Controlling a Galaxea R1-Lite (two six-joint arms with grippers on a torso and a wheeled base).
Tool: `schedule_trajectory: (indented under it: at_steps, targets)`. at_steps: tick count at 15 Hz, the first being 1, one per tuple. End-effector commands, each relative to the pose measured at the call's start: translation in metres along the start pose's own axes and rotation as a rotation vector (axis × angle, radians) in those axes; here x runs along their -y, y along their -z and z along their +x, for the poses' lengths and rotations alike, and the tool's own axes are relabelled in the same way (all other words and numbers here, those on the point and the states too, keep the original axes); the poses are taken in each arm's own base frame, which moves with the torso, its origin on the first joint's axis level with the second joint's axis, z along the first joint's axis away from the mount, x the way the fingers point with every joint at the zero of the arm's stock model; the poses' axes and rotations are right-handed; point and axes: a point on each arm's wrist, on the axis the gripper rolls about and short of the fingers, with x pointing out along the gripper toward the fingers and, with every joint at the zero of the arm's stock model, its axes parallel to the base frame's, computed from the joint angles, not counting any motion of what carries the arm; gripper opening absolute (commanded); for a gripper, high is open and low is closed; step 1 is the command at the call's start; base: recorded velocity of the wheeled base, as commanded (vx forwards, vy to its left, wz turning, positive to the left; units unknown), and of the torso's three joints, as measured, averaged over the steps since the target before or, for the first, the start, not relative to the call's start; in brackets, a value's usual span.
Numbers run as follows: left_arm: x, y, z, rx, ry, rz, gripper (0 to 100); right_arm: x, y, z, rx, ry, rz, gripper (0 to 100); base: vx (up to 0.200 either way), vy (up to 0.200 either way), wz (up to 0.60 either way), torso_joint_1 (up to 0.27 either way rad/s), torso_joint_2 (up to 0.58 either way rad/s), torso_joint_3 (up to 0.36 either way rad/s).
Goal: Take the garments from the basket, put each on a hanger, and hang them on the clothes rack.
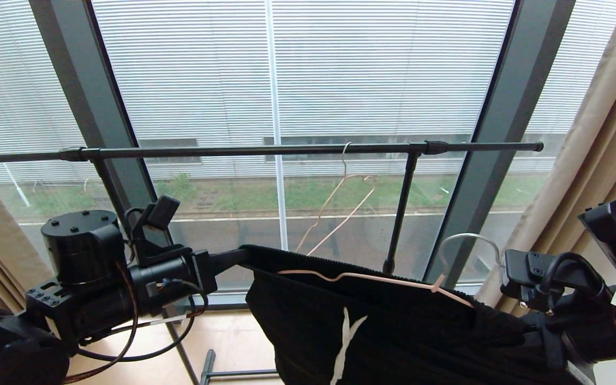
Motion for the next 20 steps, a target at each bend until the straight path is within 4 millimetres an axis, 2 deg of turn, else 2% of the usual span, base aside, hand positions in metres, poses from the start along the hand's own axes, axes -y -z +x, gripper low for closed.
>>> schedule_trajectory:
  at_steps: [1, 4, 6, 10, 16, 20]
  targets:
    - [0.025, -0.027, -0.002, 0.039, 0.049, 0.061, 0, 0.003, -0.001, 0.006, -0.016, -0.012, 0.006, 0, 0.0, 0.0, 0.0, 0.0, 0.0, 0.0]
    - [0.054, -0.047, 0.0, -0.056, 0.059, 0.134, 0, 0.007, -0.004, 0.012, -0.018, -0.014, 0.008, 0, 0.0, 0.0, 0.0, 0.0, 0.0, 0.0]
    - [0.072, -0.052, 0.006, -0.108, 0.07, 0.167, 0, 0.01, -0.007, 0.016, -0.003, -0.006, 0.005, 0, 0.0, 0.0, 0.0, 0.0, 0.0, 0.0]
    - [0.094, -0.061, 0.016, -0.183, 0.082, 0.203, 0, 0.015, -0.01, 0.024, 0.007, -0.001, 0.004, 0, 0.0, 0.0, 0.0, 0.0, 0.0, 0.0]
    - [0.123, -0.052, 0.046, -0.297, -0.008, 0.298, 0, 0.026, -0.022, 0.036, 0.086, 0.0, 0.092, 0, 0.0, 0.0, 0.0, 0.0, 0.0, 0.0]
    - [0.128, -0.047, 0.069, -0.323, -0.09, 0.34, 0, 0.03, -0.021, 0.036, 0.173, -0.035, 0.117, 0, 0.0, 0.0, 0.0, 0.0, 0.0, 0.0]
